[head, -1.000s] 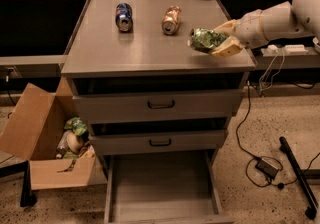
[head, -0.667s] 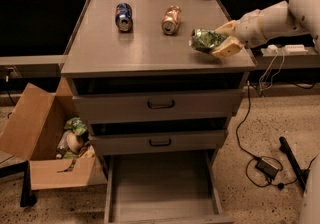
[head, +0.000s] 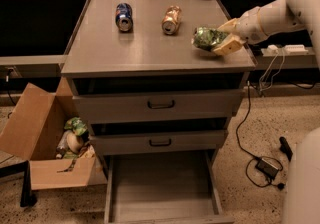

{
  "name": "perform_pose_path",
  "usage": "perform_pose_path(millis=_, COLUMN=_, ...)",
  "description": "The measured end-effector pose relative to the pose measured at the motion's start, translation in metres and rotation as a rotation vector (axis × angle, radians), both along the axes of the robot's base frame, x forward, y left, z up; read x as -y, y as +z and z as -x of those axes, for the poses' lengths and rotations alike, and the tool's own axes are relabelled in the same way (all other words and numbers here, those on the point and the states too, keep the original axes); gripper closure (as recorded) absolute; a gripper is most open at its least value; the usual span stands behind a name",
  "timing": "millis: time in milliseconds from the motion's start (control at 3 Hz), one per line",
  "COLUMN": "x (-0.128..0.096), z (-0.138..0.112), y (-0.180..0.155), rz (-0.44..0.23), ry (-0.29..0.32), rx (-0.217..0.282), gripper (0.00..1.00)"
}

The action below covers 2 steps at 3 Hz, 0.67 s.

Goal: Pick green can from bottom drawer and place on counter

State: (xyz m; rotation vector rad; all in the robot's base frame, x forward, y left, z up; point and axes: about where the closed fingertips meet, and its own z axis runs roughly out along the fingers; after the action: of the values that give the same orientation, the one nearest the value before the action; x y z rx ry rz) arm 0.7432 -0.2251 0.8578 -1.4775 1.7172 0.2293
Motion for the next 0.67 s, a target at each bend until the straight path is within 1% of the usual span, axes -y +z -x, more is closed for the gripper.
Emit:
perform_pose_path(millis=333, x=0.0016, z=-0.0039, y=-0.002, rz=0.0, ry=0.002, rx=-0.01, gripper=0.28)
perform_pose_path(millis=667, x=0.0023, z=-0.0047, y=-0.0013, rz=-0.001, ry=0.008, rx=-0.01, gripper=0.04)
